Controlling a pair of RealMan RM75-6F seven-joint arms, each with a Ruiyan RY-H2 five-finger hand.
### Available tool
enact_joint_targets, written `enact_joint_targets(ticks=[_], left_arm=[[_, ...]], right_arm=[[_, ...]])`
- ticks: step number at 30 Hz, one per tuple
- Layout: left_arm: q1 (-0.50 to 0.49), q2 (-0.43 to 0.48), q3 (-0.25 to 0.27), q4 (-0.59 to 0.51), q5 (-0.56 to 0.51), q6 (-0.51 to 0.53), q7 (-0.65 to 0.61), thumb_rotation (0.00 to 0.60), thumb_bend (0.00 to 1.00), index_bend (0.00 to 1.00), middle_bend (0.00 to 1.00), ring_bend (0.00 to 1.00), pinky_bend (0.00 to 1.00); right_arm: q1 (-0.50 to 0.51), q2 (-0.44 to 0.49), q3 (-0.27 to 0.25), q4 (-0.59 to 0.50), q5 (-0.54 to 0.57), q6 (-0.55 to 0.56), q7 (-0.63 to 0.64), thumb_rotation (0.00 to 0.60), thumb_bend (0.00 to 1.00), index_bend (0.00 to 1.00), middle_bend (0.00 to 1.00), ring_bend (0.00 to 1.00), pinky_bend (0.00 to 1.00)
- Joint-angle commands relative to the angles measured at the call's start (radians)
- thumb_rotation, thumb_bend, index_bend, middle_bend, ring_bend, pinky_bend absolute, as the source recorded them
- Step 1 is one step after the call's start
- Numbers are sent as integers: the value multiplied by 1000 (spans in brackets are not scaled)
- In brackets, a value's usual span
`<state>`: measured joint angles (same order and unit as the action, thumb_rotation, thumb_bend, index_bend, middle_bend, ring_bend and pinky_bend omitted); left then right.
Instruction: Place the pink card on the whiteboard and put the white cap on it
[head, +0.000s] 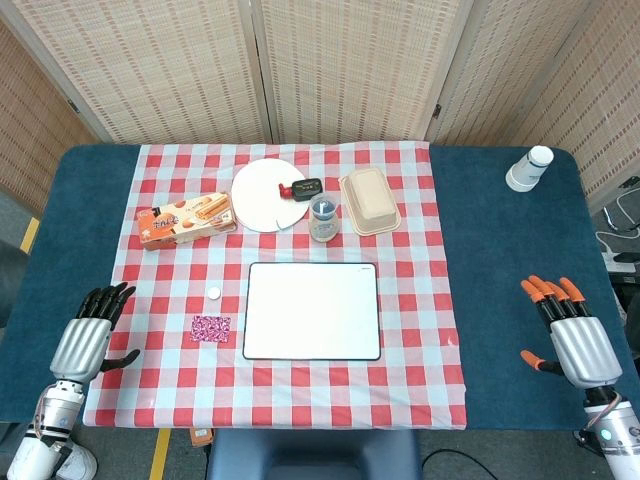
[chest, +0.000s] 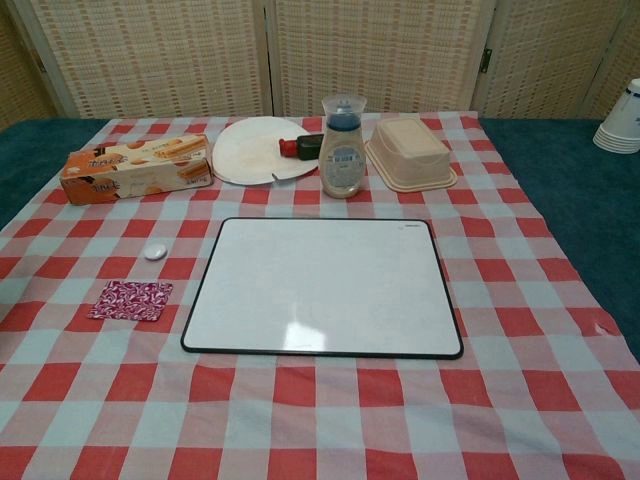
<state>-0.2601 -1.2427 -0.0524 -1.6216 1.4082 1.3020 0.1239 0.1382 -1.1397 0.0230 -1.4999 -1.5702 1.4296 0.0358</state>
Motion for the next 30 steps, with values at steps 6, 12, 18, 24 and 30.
enact_joint_targets(ticks=[6,12,18,24,30], left_arm=[[5,5,3,-3,8,7,-10,600,174,0,0,0,0],[6,19,4,-19,20,14,-14,600,173,0,0,0,0],[2,26,1,-21,21,11,-13,600,173,0,0,0,0],[4,27,2,-16,20,11,-23,600,173,0,0,0,0],[7,26,7,-12,37,23,-12,600,175,0,3,43,212]], right_arm=[[-1,-1,-2,-1,-2,1,-3,600,0,75,35,0,0],[-3,1,-3,-4,-6,7,-3,600,0,75,35,0,0],[-3,1,0,-5,-1,6,-3,600,0,75,35,0,0],[5,-3,1,-6,-11,2,-11,600,0,75,35,0,0],[15,-5,-5,-6,-12,-21,-17,600,0,75,35,0,0]])
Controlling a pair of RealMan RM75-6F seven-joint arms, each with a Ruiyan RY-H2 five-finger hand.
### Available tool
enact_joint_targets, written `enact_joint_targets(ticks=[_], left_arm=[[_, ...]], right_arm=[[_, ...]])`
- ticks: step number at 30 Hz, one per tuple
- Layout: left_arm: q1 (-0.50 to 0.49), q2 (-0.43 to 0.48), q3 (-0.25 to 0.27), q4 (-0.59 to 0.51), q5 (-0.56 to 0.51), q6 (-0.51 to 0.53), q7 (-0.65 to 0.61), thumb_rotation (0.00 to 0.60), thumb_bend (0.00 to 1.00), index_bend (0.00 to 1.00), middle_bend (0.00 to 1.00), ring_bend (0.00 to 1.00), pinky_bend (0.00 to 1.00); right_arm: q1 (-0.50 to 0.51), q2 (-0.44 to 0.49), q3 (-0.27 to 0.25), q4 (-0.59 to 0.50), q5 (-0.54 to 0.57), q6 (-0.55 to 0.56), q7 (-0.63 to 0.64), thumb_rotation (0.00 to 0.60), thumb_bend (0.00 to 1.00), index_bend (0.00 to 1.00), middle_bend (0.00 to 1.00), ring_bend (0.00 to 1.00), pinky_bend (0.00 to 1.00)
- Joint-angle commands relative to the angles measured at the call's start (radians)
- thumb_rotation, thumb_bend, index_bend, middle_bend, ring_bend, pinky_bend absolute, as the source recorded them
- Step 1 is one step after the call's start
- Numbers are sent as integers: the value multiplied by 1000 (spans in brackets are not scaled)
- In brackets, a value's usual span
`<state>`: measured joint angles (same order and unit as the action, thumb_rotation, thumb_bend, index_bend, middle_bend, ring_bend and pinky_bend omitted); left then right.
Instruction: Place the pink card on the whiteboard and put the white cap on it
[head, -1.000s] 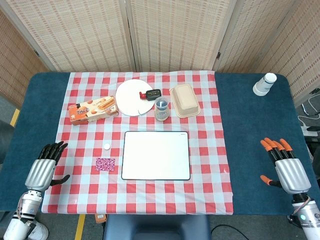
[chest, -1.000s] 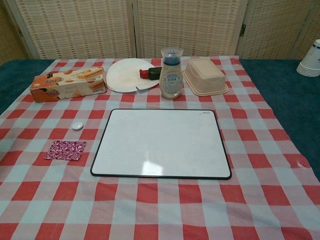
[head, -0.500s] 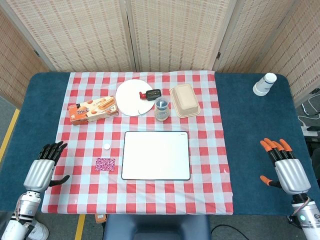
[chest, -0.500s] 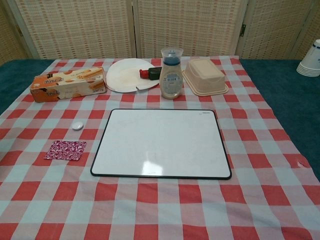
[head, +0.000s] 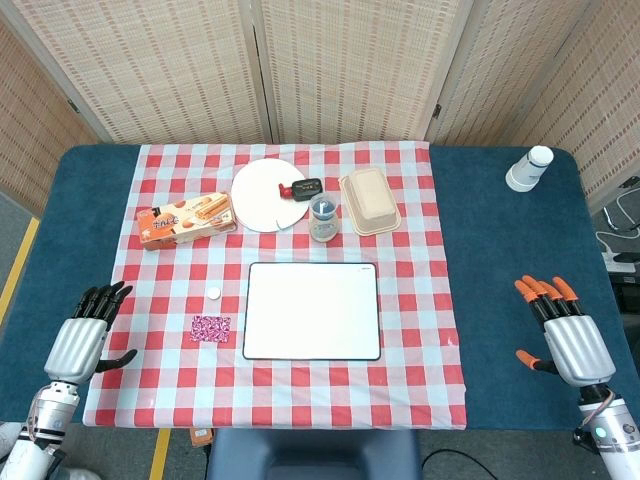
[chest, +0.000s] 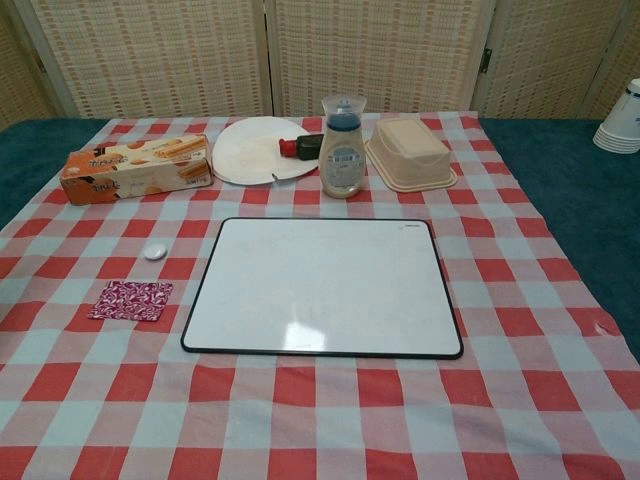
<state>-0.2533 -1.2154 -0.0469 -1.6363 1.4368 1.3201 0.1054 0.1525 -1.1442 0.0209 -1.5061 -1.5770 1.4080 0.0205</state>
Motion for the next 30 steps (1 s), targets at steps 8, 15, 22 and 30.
enact_joint_targets(ticks=[8,15,22,30], left_arm=[[-11,-1,16,3,69,15,49,600,186,264,785,832,906],[-40,55,36,-71,32,-83,106,600,199,389,1000,1000,1000],[-66,33,31,-146,-78,-159,223,600,203,358,1000,1000,1000],[-75,-116,-2,-128,-192,-138,303,600,237,297,1000,1000,1000]], right_arm=[[1,0,-4,-1,-4,1,1,600,0,75,35,0,0],[6,1,-10,-2,-6,-14,4,600,0,76,35,0,0],[6,5,-12,-2,-9,-12,10,600,0,75,35,0,0],[4,7,-17,-2,-16,-7,15,600,0,75,35,0,0]])
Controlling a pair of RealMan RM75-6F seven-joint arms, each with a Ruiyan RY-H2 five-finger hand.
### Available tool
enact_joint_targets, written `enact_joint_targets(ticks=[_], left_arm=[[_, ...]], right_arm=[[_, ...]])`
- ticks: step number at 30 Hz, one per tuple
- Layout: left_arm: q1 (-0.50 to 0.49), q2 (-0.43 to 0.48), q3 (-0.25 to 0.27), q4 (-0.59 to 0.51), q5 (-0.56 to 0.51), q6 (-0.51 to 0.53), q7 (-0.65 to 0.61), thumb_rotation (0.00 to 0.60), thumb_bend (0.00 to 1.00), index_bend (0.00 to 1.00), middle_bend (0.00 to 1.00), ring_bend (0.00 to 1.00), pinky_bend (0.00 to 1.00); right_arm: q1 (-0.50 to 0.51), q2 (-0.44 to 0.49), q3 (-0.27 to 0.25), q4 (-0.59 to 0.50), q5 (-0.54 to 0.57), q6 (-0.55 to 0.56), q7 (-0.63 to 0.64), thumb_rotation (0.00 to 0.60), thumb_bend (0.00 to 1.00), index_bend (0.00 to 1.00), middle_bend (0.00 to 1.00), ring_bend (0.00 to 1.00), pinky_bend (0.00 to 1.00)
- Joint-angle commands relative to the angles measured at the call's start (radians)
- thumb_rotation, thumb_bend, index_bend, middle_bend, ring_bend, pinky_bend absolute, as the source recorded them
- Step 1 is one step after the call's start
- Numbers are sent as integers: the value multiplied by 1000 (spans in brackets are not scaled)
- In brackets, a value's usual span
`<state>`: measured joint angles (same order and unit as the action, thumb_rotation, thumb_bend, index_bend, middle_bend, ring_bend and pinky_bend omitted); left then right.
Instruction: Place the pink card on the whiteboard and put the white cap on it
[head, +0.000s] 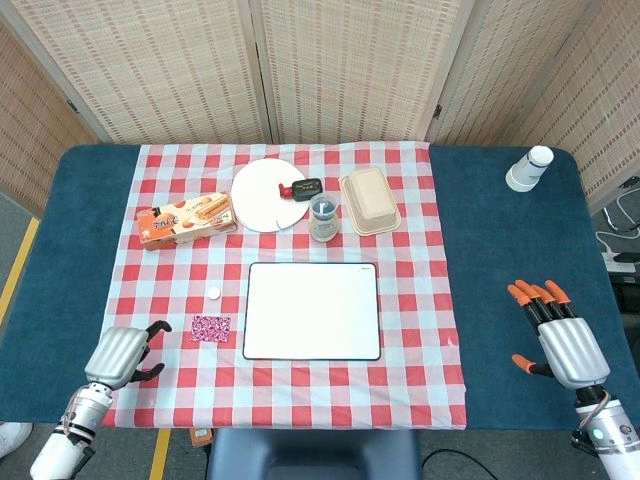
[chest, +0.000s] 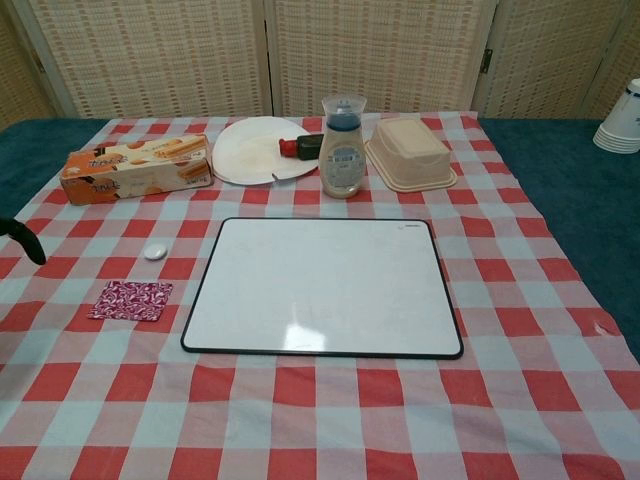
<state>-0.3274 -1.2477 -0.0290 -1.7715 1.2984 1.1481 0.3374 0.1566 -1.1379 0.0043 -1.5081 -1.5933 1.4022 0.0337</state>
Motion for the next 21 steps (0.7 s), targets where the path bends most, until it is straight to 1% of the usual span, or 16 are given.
enact_joint_targets(ticks=[1,3,6,13,17,21], left_arm=[[1,-104,-25,10,-63,48,89,600,238,294,1000,1000,1000],[2,-144,-36,20,-85,74,127,600,237,291,1000,1000,1000],[-1,-179,-44,27,-119,87,164,600,234,294,1000,1000,1000],[-19,-207,-47,24,-151,81,211,600,232,302,1000,1000,1000],[-33,-224,-63,9,-175,86,235,600,230,309,1000,1000,1000],[-57,-236,-72,9,-196,69,259,600,230,312,1000,1000,1000]], right_arm=[[1,1,0,1,1,-2,3,600,0,75,35,0,0],[1,2,-1,2,0,-3,5,600,0,75,35,0,0],[1,4,-3,1,-4,0,10,600,0,76,35,0,0],[-3,5,-2,1,-7,11,12,600,0,75,35,0,0],[-3,6,-3,0,-7,11,12,600,0,75,35,0,0],[-4,7,-2,1,-5,12,15,600,0,75,35,0,0]])
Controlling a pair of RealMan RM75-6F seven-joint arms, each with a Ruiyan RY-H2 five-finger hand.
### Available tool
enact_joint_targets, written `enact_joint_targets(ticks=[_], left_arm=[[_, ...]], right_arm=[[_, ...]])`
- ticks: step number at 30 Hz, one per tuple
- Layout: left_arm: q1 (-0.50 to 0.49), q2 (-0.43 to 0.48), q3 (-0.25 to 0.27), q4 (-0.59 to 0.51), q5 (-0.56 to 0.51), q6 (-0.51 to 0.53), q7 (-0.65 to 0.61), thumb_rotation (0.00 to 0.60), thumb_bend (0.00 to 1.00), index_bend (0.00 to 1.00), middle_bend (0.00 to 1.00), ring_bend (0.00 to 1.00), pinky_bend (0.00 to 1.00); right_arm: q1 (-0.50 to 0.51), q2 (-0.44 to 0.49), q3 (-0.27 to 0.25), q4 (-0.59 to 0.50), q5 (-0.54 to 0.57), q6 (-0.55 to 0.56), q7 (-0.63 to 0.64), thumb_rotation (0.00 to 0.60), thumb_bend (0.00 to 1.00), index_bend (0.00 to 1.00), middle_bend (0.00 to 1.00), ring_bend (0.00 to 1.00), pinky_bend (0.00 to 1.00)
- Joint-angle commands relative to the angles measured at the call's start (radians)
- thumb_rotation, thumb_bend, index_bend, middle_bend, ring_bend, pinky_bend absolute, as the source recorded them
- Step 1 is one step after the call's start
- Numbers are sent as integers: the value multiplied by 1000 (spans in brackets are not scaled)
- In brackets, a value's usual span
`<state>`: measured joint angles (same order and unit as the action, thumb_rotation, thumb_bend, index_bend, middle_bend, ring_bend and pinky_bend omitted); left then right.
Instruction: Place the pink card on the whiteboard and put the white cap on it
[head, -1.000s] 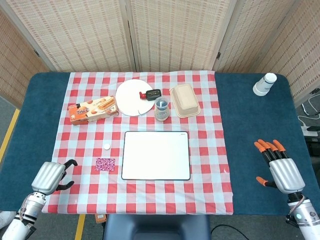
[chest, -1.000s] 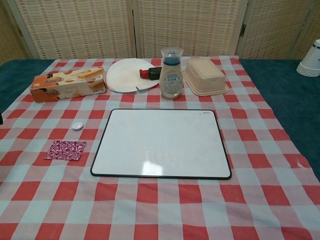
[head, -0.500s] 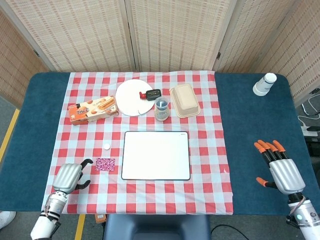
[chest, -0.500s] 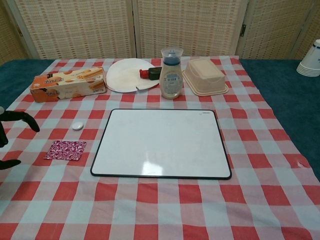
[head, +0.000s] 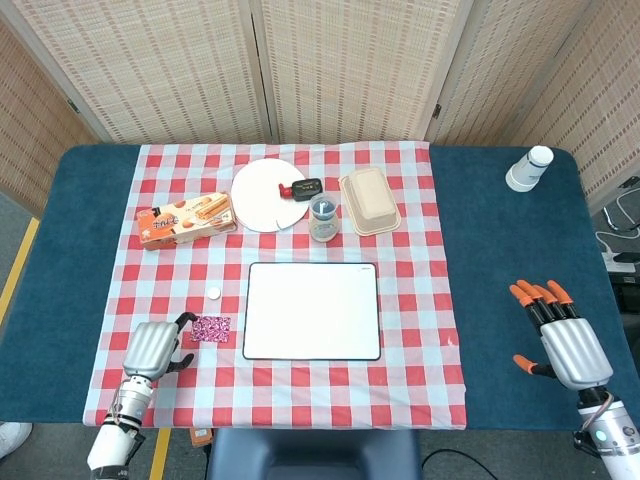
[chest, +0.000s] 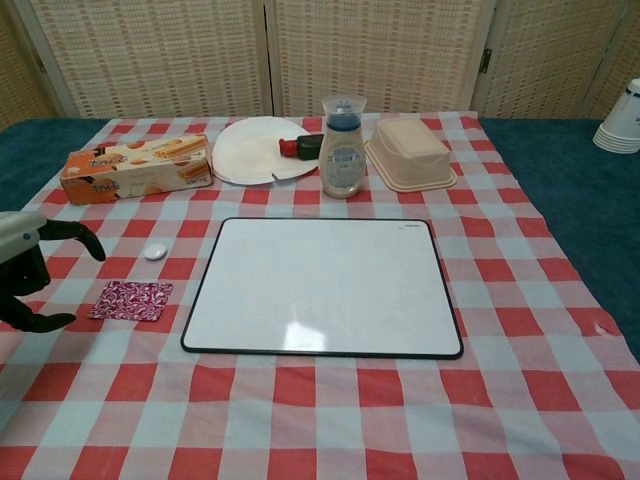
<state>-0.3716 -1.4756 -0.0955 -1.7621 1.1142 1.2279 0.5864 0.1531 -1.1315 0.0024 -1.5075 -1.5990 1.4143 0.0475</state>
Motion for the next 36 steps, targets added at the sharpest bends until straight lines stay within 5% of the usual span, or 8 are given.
enact_joint_targets(ticks=[1,36], left_arm=[[-17,-10,-7,0,-19,-17,8,600,230,312,1000,1000,1000],[-120,-93,-2,129,-118,-76,53,600,237,312,1000,1000,1000]], right_arm=[[0,0,0,1,1,0,2,600,0,75,35,0,0],[-3,11,1,-2,-1,8,20,600,0,76,35,0,0]])
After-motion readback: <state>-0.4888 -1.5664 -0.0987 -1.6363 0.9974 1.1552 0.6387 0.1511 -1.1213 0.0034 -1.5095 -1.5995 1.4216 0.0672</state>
